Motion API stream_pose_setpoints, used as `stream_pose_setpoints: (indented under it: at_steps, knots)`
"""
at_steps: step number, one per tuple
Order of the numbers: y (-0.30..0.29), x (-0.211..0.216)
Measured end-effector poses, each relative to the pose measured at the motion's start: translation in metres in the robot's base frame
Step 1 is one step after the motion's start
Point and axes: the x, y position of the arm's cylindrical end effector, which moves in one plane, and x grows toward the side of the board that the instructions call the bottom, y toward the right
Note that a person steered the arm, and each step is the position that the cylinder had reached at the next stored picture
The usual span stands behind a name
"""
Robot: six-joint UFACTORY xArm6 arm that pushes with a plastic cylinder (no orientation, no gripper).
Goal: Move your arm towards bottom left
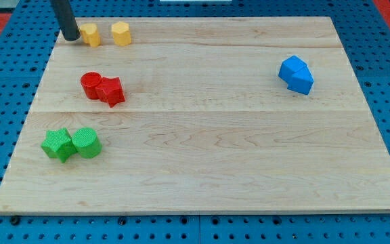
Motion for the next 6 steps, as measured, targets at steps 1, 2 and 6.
stream_pose_setpoints:
  at_steps: [1,2,6]
  knots:
    - [0.036,0.010]
    - [0.040,0.010]
    - [0.159,0.234]
